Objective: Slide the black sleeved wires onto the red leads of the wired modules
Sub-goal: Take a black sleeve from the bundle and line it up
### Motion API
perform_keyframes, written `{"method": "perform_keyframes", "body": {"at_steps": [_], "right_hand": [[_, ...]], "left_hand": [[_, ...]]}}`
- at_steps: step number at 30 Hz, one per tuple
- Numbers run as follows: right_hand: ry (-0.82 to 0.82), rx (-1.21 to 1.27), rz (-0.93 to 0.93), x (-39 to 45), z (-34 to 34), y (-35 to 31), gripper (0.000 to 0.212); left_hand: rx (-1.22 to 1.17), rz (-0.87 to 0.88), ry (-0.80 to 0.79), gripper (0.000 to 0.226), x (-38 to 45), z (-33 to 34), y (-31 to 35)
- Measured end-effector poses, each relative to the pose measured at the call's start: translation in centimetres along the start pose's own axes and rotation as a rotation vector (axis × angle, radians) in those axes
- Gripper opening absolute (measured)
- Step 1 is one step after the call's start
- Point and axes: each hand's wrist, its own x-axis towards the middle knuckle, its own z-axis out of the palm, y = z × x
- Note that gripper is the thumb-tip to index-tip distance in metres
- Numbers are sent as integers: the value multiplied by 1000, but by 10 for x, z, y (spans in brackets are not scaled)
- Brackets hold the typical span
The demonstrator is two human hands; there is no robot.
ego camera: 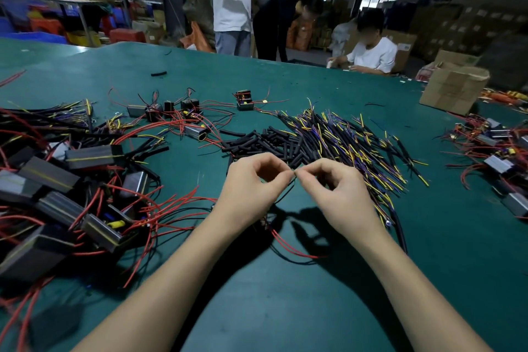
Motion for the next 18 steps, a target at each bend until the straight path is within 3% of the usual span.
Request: {"method": "perform_keyframes", "body": {"at_steps": [3, 7, 10, 14, 16, 18], "right_hand": [[-103, 304, 215, 3, -6, 4, 13], [-152, 370, 280, 2, -9, 8, 5], [-97, 212, 134, 4, -8, 3, 8], [-12, -390, -332, 3, -13, 3, 12], [38, -528, -506, 1, -12, 1, 13], [62, -586, -563, 1, -9, 0, 16]], "left_hand": [[40, 123, 52, 10, -1, 1, -4], [79, 200, 64, 10, -3, 3, -3], [31, 138, 12, 10, -3, 0, -2], [-157, -130, -193, 11, 1, -4, 3], [-244, -253, -270, 11, 4, -9, 4], [-272, -299, -297, 10, 6, -13, 2]]}}
